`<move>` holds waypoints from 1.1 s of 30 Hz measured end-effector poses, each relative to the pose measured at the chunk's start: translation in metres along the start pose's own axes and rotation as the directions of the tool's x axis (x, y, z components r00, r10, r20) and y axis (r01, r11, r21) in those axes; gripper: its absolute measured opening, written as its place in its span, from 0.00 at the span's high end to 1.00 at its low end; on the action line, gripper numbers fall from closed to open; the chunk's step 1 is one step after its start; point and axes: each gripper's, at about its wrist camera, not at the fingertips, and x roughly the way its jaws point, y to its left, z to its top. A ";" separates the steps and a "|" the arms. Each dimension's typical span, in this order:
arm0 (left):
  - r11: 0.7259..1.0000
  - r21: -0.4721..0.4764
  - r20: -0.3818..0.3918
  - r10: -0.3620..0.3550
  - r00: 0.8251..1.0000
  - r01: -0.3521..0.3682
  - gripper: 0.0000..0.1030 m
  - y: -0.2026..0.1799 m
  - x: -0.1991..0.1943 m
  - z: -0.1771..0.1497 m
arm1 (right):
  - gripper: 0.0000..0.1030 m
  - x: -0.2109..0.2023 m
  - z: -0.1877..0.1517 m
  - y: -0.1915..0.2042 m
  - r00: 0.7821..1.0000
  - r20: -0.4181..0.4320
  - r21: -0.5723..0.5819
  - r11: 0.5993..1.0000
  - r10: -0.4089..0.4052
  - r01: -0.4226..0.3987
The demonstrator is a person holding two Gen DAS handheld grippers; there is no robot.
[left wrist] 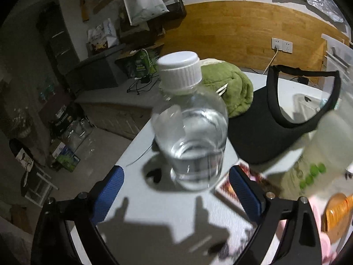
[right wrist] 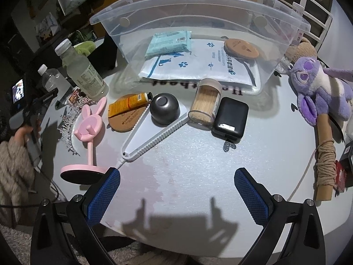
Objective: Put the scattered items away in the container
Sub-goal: 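Grasp the small clear water bottle with the left tool and lift it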
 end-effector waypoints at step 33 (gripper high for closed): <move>0.999 -0.007 -0.019 -0.032 0.999 0.031 0.25 -0.016 0.050 0.020 | 0.00 0.009 0.009 0.013 0.999 -0.039 -0.088 0.996 -0.013 0.009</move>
